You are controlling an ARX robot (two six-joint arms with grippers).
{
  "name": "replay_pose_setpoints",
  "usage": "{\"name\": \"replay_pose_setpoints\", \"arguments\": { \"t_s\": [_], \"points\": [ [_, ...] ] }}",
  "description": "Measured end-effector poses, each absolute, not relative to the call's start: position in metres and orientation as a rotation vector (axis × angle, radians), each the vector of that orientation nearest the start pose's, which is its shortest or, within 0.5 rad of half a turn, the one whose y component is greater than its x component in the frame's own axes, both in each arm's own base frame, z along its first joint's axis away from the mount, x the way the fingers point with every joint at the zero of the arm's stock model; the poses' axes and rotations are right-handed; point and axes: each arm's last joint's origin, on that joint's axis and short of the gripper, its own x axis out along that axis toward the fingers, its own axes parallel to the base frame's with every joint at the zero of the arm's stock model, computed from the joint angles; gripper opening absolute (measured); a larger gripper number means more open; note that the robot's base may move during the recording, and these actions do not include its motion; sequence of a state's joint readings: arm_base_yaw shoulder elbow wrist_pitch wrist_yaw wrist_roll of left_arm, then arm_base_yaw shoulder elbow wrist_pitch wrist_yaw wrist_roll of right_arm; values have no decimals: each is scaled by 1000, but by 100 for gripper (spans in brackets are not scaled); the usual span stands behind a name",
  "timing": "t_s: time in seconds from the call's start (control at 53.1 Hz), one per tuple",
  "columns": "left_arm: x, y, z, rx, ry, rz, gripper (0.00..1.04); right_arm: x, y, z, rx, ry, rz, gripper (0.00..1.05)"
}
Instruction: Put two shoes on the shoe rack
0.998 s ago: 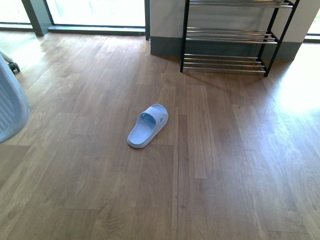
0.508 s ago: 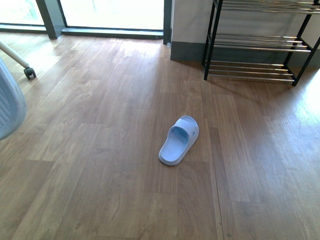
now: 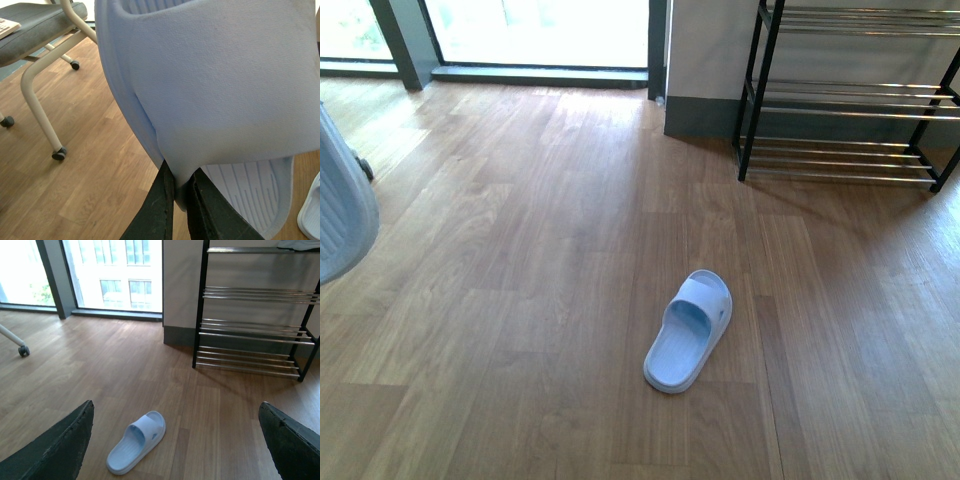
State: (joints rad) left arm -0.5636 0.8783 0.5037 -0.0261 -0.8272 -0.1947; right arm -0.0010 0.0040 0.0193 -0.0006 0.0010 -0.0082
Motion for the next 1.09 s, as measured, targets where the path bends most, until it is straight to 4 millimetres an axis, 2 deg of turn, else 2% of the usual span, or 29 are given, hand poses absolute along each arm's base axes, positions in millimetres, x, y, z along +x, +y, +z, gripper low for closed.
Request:
{"name": "replay_pose_setpoints", "arguments": {
  "t_s": [0.941,1.036,1.092],
  "points": [
    [165,-79,239,66,281,293,3,97,0,170,-7,-14,-1,96],
    [165,-79,239,66,281,294,3,102,-1,162,34,159,149,96],
    [165,-79,239,66,281,293,3,112,0,155,35,243,156,96]
  ]
}}
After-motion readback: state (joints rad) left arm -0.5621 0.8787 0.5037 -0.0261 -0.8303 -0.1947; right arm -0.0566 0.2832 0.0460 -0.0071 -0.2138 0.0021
